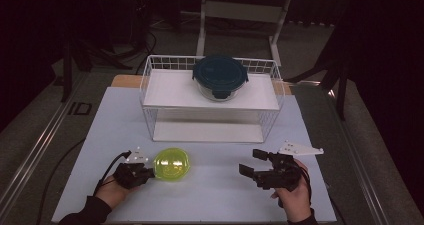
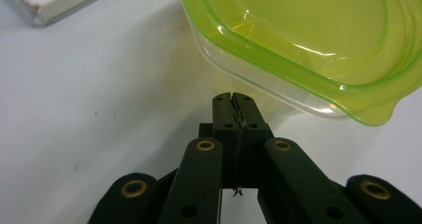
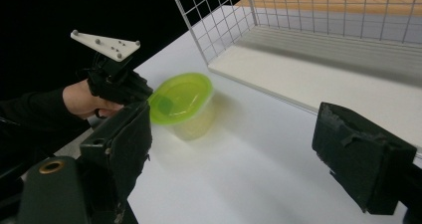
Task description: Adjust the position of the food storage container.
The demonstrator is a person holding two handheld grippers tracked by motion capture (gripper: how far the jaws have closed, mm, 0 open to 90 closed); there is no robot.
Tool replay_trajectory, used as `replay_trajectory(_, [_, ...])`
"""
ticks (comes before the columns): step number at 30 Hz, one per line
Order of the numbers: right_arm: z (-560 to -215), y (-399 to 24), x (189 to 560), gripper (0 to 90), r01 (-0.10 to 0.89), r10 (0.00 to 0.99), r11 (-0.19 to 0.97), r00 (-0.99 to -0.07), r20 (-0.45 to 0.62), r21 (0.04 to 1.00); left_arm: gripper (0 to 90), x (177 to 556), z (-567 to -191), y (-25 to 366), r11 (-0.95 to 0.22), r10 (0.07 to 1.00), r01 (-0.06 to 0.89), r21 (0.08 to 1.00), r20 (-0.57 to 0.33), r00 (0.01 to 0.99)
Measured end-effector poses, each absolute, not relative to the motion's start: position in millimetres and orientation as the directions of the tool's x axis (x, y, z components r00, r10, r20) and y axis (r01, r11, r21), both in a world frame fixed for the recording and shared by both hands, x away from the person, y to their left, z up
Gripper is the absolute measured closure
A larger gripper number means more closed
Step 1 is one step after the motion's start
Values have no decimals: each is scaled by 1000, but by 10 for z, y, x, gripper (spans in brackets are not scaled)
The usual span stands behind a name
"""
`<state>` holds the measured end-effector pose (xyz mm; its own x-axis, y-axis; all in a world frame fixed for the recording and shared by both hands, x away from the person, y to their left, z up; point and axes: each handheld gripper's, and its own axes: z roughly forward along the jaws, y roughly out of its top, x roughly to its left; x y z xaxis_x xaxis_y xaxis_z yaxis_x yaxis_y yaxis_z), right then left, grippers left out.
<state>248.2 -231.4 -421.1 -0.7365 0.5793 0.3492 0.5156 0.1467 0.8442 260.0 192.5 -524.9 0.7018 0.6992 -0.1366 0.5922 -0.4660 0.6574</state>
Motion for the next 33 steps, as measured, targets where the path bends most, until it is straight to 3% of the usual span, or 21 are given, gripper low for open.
replay_trajectory(13, [-4223,-2304,2483,154,518,574,151,-739,352,842,886,2536,-5248,1915,-447,703,598,665,-152,695])
replay_trajectory(33, [-4250,-2387,2454,154,521,581,142,-732,356,841,886,2807,-5280,1500,-483,671,581,656,-149,727])
